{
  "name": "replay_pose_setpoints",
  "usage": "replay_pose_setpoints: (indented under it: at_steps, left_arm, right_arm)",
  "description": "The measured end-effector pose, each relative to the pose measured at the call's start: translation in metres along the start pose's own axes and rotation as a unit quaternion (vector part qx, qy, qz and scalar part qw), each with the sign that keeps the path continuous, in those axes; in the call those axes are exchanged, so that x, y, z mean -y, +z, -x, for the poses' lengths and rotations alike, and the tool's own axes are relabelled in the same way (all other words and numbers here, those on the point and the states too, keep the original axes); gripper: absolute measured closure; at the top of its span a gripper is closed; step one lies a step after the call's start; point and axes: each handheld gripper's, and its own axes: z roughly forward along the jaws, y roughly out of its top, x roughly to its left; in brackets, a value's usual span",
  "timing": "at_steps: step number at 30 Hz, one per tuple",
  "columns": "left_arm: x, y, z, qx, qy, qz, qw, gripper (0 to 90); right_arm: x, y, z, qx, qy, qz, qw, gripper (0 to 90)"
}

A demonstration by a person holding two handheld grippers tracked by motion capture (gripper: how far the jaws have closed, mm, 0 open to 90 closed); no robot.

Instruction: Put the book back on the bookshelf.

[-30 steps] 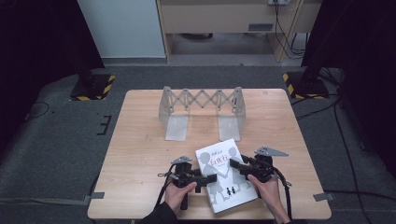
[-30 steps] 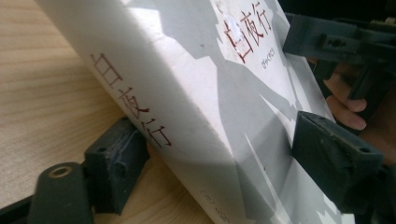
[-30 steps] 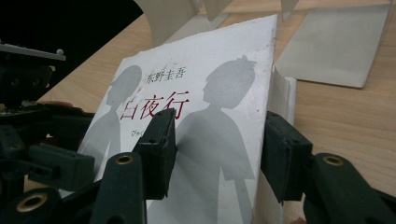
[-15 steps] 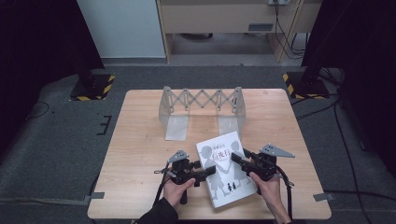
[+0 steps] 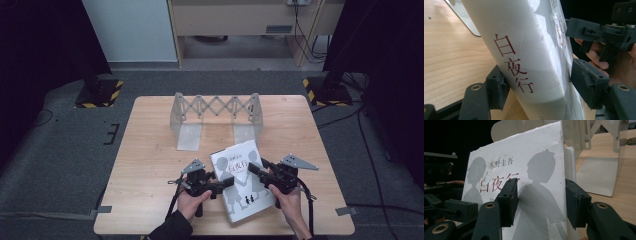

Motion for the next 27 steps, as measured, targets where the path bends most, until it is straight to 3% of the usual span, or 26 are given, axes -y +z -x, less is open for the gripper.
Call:
replay_pose_setpoints:
  at_steps: [4,9,12,15,18,22,24,27]
  left_arm:
    - [-0.003,0.0,0.0,0.011,-0.003,0.013,0.9999,34.4]
    - [-0.004,0.002,0.001,0.023,0.001,0.024,0.9995,37.0]
    - [-0.005,-0.001,0.005,0.021,0.013,0.02,0.9995,38.9]
    - [-0.008,-0.001,0.008,0.02,0.017,0.018,0.9995,40.6]
    - [-0.011,-0.003,0.009,0.025,0.016,0.018,0.9994,42.7]
    - [-0.015,-0.007,0.009,0.025,0.013,0.021,0.9994,45.6]
    - [-0.02,-0.011,0.009,0.015,0.018,0.029,0.9993,46.5]
    - [-0.025,-0.016,0.006,0.01,0.02,0.035,0.9991,47.9]
  right_arm:
    - [-0.001,-0.002,0.0,0.001,-0.002,0.009,1.0,49.3]
    - [-0.001,0.0,-0.004,-0.023,-0.002,0.008,0.9997,49.0]
    - [-0.001,0.001,-0.005,-0.034,-0.004,0.006,0.9994,48.0]
    - [0.0,0.001,-0.002,-0.04,0.012,0.007,0.9991,47.0]
    - [-0.002,-0.003,0.0,-0.039,0.008,0.014,0.9991,42.1]
    - [-0.005,-0.01,0.005,-0.026,0.008,0.031,0.9991,38.1]
    - [-0.005,-0.016,0.014,-0.009,0.016,0.04,0.999,36.1]
    - [-0.004,-0.02,0.024,0.022,0.014,0.032,0.9991,33.7]
